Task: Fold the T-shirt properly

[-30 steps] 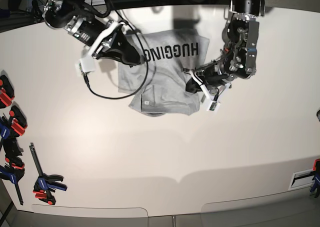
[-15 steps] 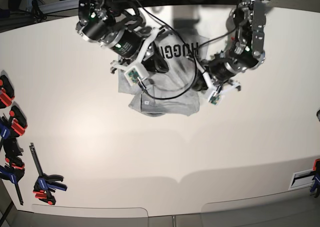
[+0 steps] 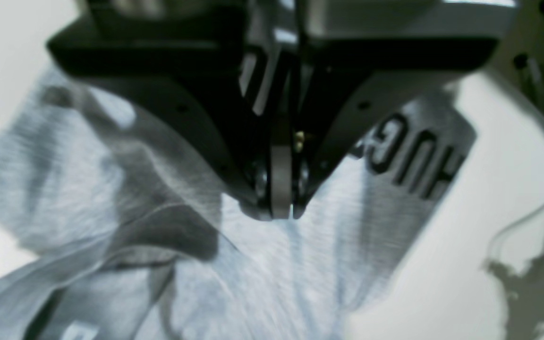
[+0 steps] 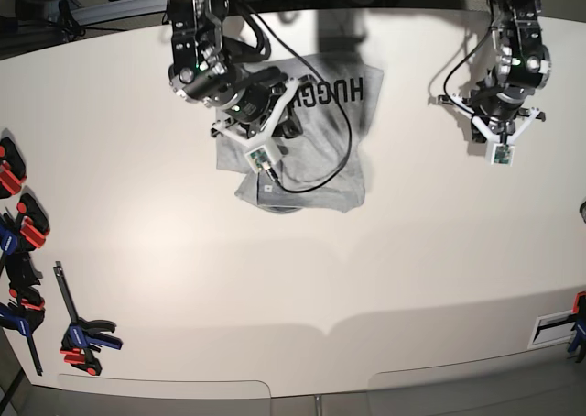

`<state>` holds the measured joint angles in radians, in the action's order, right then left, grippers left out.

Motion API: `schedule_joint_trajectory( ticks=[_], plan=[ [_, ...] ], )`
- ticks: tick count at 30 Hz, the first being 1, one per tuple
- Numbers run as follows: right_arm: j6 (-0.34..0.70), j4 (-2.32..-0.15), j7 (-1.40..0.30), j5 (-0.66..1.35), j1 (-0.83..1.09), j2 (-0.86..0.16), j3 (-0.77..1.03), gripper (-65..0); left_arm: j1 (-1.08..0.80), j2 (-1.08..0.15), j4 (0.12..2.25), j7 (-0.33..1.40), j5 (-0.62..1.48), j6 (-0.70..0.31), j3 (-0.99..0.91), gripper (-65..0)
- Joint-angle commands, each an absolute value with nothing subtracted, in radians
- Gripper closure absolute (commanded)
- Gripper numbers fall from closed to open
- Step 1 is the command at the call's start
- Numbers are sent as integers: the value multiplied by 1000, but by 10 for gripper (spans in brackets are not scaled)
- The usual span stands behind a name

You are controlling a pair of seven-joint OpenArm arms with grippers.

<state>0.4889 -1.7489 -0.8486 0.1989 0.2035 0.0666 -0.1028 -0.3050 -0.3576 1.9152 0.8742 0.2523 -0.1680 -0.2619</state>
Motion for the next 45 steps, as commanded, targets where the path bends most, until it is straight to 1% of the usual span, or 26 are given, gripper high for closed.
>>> schedule_joint_trajectory(
  ticks=[1,3,8,14,18,20,27,34,40,45],
  plan=[
    [492,-1737,-819,211,176,70,-104,0,-318,-366,1933,852,283,-168,-289,0],
    [492,-1683,-813,212,147,69,-104,0,-353,-366,1933,826,337,-176,-336,0],
    [492,-1597,-815,212,101,69,-104,0,-409,-360,1933,810,430,-240,-421,0],
    [492,-1592,-831,210,100,68,-104,0,-450,-360,1934,810,489,-270,-476,0],
    [492,-1592,-846,163,100,49,-104,0,-465,-360,1934,810,511,-303,-506,0],
    [492,-1592,-857,155,101,19,-104,0,-467,-360,1934,811,529,-312,-530,0],
    [492,-1592,-921,157,115,-99,-104,0,-479,-360,1934,847,677,-402,-672,0],
    [517,-1592,-921,156,174,-197,-104,0,-608,-357,1934,849,795,-484,-816,0],
    [516,-1592,-920,156,212,-321,-94,0,-680,-282,1934,928,981,-589,-963,0],
    [517,-1592,-917,160,213,-414,-9,0,-701,-224,1934,989,1131,-653,-1062,0]
  ],
)
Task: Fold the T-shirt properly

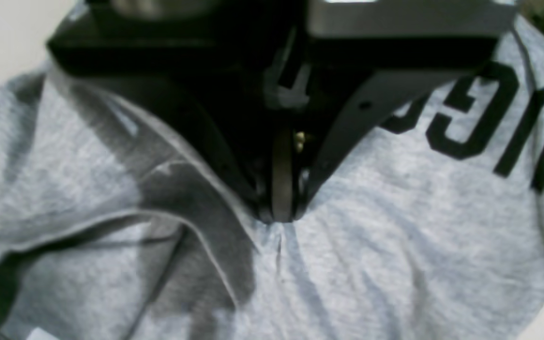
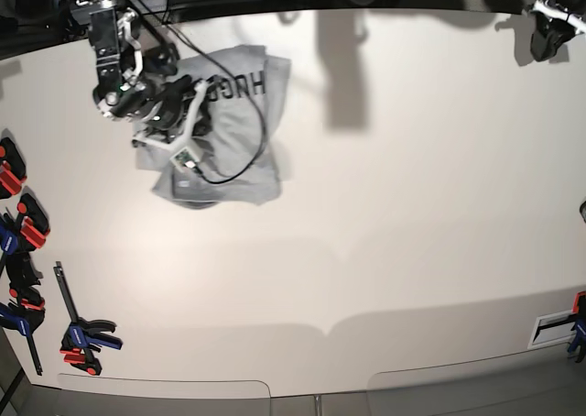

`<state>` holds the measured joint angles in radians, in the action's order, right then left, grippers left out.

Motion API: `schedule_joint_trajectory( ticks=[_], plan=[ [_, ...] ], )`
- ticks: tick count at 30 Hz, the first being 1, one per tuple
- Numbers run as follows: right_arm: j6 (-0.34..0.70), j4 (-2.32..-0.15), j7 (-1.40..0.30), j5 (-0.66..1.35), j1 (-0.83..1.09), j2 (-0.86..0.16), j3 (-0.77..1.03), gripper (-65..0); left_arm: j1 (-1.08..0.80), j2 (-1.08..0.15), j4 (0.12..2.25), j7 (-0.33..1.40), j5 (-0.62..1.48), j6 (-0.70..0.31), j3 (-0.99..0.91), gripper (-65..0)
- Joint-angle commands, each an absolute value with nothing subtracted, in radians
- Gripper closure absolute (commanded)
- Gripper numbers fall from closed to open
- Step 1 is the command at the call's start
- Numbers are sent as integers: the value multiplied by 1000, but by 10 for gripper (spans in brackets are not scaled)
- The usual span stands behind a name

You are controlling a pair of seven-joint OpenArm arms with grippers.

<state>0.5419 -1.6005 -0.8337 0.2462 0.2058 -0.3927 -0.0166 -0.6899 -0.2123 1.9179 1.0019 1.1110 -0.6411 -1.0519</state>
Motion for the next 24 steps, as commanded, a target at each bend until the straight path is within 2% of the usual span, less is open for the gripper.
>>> schedule_joint_trajectory(
  ticks=[1,8,12,24],
  plan=[
    [518,-1592,-912,163,213,-434,10,0,-701,-216,1934,1002,1146,-661,-1075,0],
    [607,-1592,-892,247,213,-576,85,0,-727,-197,1934,1032,1183,-685,-1113,0],
    [615,-1592,-852,247,213,-648,85,0,-781,-197,1934,1033,1207,-686,-1113,0],
    [635,-1590,-782,244,143,-768,85,0,-845,-147,1934,1093,1344,-698,-1113,0]
  ],
)
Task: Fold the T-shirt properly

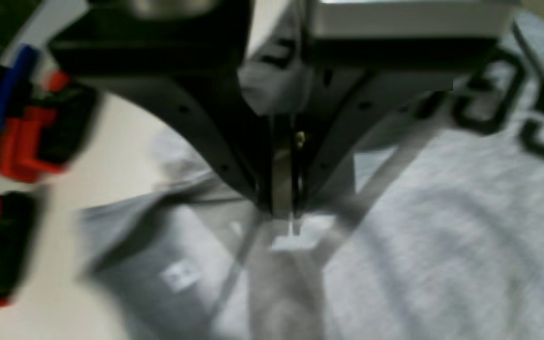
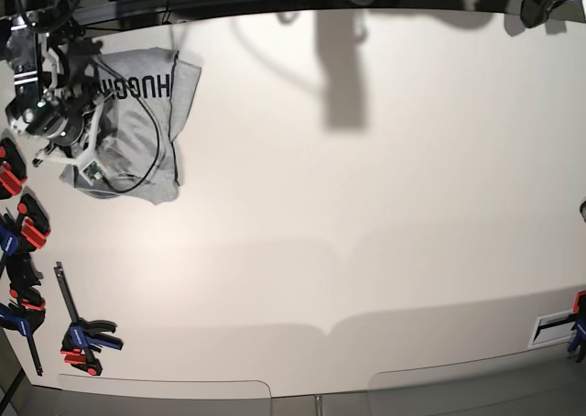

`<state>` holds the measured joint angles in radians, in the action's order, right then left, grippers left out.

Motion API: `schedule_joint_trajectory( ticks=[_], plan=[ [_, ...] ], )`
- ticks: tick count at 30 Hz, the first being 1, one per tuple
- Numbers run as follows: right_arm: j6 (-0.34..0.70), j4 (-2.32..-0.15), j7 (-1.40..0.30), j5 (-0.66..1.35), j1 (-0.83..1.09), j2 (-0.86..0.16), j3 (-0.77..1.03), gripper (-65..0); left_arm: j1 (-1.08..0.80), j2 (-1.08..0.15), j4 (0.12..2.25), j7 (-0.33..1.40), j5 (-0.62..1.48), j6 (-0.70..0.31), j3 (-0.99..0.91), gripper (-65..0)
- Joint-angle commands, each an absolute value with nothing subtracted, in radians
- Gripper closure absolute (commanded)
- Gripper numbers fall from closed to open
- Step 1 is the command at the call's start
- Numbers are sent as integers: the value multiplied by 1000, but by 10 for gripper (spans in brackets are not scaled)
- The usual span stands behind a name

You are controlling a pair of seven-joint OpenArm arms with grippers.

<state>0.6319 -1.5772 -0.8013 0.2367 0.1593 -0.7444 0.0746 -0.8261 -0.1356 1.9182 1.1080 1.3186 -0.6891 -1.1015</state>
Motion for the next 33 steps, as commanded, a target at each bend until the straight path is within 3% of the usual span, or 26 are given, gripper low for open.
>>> schedule_joint_trajectory(
  ticks=[1,6,12,20,28,33],
  plan=[
    [635,-1590,-781,244,125,-768,85,0,-846,-144,1934,1098,1344,-698,-1113,0],
    [632,-1590,-789,349,47,-767,85,0,-848,-144,1934,1111,1344,-698,-1134,0],
    [663,-1599,-856,673,17,-764,85,0,-848,-145,1934,1123,1344,-698,-1256,0],
    [698,-1767,-1079,1048,47,-654,85,0,-888,-145,1933,1193,1344,-698,-1335,0],
    [698,-2042,-1186,1108,265,-510,85,0,-976,-149,1933,1207,1344,-698,-1335,0],
    [698,-2134,-1271,1108,457,-471,85,0,-975,-150,1932,1211,1344,-698,-1335,0]
  ],
)
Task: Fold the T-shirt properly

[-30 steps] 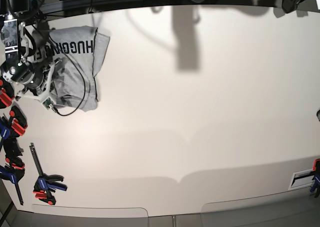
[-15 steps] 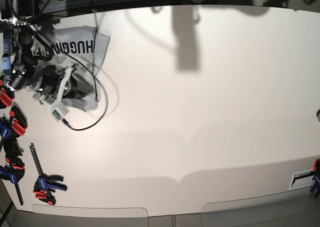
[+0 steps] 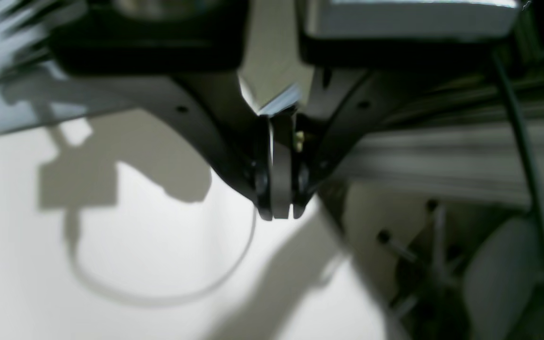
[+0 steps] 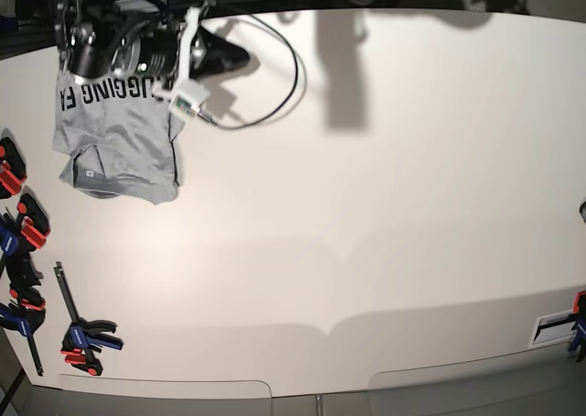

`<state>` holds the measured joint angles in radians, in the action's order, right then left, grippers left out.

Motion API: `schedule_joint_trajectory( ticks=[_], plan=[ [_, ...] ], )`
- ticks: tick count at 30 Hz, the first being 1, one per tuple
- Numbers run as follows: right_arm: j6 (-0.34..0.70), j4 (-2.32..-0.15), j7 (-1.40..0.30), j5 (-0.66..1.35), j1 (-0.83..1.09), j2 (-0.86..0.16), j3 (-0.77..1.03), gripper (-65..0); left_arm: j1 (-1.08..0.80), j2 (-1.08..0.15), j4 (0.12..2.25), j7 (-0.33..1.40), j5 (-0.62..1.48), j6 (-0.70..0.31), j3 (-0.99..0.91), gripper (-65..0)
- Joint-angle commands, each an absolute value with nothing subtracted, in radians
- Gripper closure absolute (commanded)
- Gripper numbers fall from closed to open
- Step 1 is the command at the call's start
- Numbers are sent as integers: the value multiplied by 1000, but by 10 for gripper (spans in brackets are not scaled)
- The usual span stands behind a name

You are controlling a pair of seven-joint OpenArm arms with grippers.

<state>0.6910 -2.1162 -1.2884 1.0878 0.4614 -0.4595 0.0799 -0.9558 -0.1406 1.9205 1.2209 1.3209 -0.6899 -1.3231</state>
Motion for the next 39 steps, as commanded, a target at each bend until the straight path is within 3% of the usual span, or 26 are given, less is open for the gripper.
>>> schedule_joint_trajectory(
  ticks=[1,8,15,22,31,39],
  plan=[
    [698,-2140,-1273,1107,494,-471,85,0,-976,-150,1932,1216,1344,-698,-1334,0],
    [698,-2141,-1261,1107,742,-471,85,0,-975,-150,1932,1222,1380,-698,-1333,0],
    [698,-2134,-1236,1093,968,-471,85,0,-985,-150,1932,1346,1434,-698,-1332,0],
    [698,-2049,-1050,818,1068,-470,85,0,-1055,-151,1925,1308,1373,-698,-1176,0],
    [698,-1550,-880,754,952,-452,49,0,-1043,-204,1705,921,937,-698,-677,0],
    [689,-984,-599,464,663,-346,-65,0,-821,-233,1280,592,569,-698,-366,0]
  ],
)
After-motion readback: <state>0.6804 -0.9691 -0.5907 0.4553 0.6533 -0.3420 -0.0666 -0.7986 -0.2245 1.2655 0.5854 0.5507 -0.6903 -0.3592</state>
